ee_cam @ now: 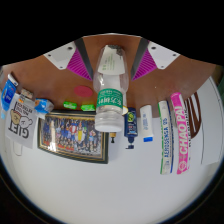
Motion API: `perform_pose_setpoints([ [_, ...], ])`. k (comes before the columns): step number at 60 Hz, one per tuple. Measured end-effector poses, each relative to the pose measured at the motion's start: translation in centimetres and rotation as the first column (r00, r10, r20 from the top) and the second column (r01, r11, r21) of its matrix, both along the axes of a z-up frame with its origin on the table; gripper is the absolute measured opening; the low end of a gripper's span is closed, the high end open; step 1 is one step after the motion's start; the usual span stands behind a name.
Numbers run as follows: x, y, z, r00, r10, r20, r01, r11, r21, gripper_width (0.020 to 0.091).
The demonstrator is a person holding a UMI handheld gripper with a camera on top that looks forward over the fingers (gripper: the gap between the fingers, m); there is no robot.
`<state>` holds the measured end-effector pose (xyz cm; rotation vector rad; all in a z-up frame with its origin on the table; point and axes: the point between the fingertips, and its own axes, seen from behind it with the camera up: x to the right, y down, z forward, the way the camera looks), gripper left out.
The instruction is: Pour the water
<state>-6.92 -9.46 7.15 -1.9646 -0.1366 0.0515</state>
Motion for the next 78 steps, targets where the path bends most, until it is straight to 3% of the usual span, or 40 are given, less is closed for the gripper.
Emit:
perform_pose_setpoints([
  [10,0.1,1.8,-1.0,1.0,-0.02,0.006,0.02,1.0,0.02,0.0553],
  [21,0.3,1.9,-0.9,0.999,-0.043,-0.006,0.043,0.999,0.005,0.0436],
  [33,3.2,3.8,3.7,0.979,-0.076,0.188,0.068,0.997,0.048,0.0415],
  [42,8.2,8.3,7.9,0.888,-0.122,0.444,0.088,0.992,0.096,0.0413],
  [50,11.9,13.9,10.5,0.683,-0.117,0.721,0.046,0.992,0.118,0.0413],
  [59,13.0,19.3,12.1,0.28,-0.063,0.958,-0.083,0.992,0.09,0.0412],
  [68,12.0,21.9,12.6,-0.091,-0.034,0.995,-0.191,0.982,0.016,0.0414],
  [78,10.7,23.1,11.9,-0.334,-0.031,0.942,-0.255,0.965,-0.058,0.0414],
])
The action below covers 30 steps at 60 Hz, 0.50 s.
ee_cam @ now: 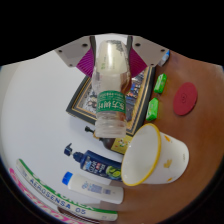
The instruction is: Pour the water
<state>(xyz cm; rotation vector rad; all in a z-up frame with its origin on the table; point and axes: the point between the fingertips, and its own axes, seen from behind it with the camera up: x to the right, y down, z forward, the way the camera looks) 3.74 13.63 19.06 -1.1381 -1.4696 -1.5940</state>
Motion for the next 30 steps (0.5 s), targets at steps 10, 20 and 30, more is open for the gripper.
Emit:
perform_pose_setpoints([
  [10,-0.4,0.1,-1.2,0.992,0.029,0.121,-0.024,0.999,-0.04,0.0415],
  [20,-0.9,-0.1,-1.0,0.995,0.042,0.094,-0.039,0.999,-0.038,0.0414],
  [30,-0.7,-0.2,0.2,0.981,0.013,-0.193,-0.022,0.999,-0.045,0.042],
])
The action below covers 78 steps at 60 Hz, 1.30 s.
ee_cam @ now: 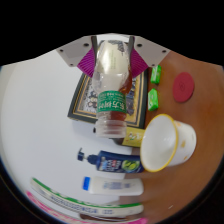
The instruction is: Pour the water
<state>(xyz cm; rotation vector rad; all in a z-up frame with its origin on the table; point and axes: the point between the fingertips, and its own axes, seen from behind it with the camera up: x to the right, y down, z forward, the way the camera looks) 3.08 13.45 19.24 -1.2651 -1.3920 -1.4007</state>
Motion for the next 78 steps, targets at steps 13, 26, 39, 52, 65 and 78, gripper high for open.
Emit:
perform_pose_setpoints([
  [13,-0.4,-1.1,1.2,0.742,-0.071,-0.666,0.036,0.997,-0.067,0.0416],
  [26,0.0,-1.8,-2.5,0.132,-0.193,-0.972,0.017,0.981,-0.192,0.0419],
  [39,0.7,-1.2,-8.9,-0.101,-0.263,-0.959,0.002,0.964,-0.265,0.042],
  [52,0.9,-1.0,-12.8,-0.162,-0.271,-0.949,-0.011,0.962,-0.273,0.044],
  [65,0.9,-1.3,-13.0,-0.162,-0.259,-0.952,-0.002,0.965,-0.262,0.0538],
  [78,0.9,-4.4,-14.3,-0.165,-0.398,-0.902,0.018,0.914,-0.406,0.0843],
])
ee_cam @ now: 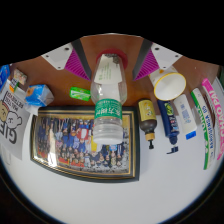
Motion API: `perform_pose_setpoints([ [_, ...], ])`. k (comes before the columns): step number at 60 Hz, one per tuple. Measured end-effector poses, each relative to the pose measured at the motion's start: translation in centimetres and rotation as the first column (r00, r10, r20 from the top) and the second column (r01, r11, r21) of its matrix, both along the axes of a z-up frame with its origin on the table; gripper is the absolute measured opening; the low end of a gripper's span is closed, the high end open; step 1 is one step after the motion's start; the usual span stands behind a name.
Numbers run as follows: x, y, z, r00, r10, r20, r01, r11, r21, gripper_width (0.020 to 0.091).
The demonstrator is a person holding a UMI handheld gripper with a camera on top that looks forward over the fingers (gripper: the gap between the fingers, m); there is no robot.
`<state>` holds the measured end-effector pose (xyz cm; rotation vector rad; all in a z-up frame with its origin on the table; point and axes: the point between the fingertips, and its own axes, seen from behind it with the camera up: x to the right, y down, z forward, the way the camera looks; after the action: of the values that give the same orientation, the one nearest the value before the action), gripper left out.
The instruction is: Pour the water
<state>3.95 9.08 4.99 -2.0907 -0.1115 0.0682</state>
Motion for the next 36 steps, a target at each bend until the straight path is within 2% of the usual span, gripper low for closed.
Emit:
perform_pose_setpoints([
  [2,0.1,-1.0,0.2,1.0,-0.012,0.009,0.012,1.0,-0.014,0.0868],
  [5,0.4,-2.7,0.6,0.999,-0.033,0.027,0.034,0.999,-0.037,0.0847],
  [17,-0.2,-12.0,4.5,0.994,-0.096,0.059,0.101,0.991,-0.09,0.0851],
  [36,-2.9,-25.7,11.2,0.99,-0.11,0.089,0.119,0.989,-0.092,0.0854],
])
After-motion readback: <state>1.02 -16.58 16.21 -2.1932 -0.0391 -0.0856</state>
